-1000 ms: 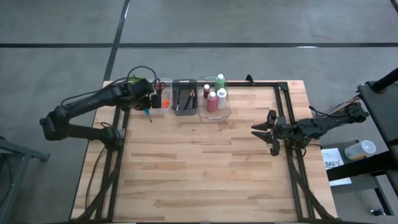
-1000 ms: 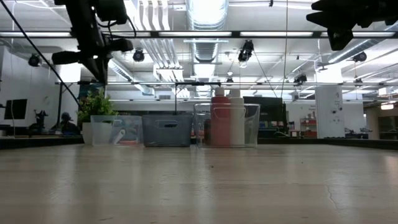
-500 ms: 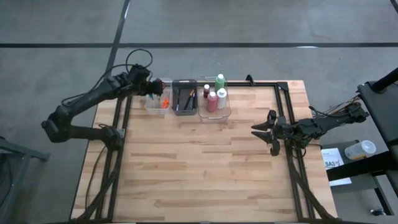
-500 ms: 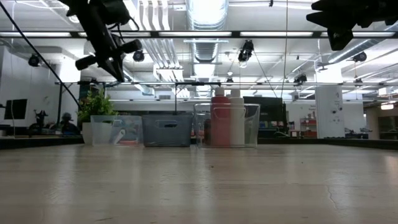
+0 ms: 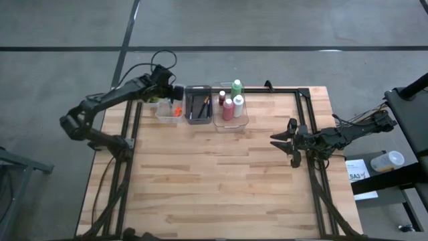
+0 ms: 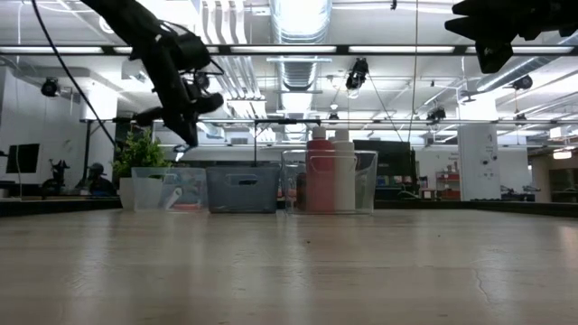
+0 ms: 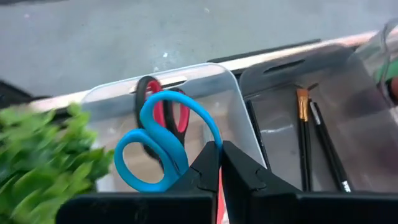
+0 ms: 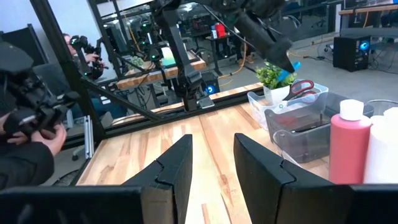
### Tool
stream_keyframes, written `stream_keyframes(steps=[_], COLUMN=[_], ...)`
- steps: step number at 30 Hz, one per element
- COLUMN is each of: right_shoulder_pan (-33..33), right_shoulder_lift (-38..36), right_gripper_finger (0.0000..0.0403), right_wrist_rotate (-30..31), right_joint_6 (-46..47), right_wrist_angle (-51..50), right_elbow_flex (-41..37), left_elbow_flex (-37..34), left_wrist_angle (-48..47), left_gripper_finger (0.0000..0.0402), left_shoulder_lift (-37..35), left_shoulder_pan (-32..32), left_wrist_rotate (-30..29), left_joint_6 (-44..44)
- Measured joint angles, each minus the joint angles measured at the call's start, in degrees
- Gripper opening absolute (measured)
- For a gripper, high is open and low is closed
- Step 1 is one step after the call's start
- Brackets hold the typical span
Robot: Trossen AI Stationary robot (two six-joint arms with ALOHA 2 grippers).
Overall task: Pick & Place Paint Supplies
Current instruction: Put the blue scissors into the left transparent bin, then return to Home Position
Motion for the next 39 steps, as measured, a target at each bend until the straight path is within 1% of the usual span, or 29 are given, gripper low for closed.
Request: stream_keyframes(steps=[5,15,22,26,35,39], right_shoulder_pan=[0.0,0.0,0.0,0.0,0.0,0.0], right_shoulder_lift=[0.0,0.0,0.0,0.0,0.0,0.0], right_gripper_finger=[0.0116,0.0116,0.0116,0.0116,0.0116,0.0116], right_wrist_rotate=[0.0,0.0,0.0,0.0,0.0,0.0], right_joint_6=[0.0,0.0,0.0,0.0,0.0,0.0], right_wrist_angle=[0.0,0.0,0.0,0.0,0.0,0.0], right_elbow_flex=[0.0,0.0,0.0,0.0,0.0,0.0], left_elbow_flex=[0.0,0.0,0.0,0.0,0.0,0.0], left_wrist_angle=[3.4,4.8,4.9,4.9,4.9,4.9], left_gripper_finger=[0.0007,0.0007,0.0010,0.0023,0.0074,0.0085], left_shoulder_lift=[3.9,10.1,12.8,12.9,12.9,12.9], left_shoulder_pan=[0.0,0.0,0.0,0.0,0.0,0.0], left_wrist_rotate=[0.8,2.4,3.1,3.2,3.7,3.7], left_joint_6=[4.3,4.5,4.5,4.5,4.5,4.5])
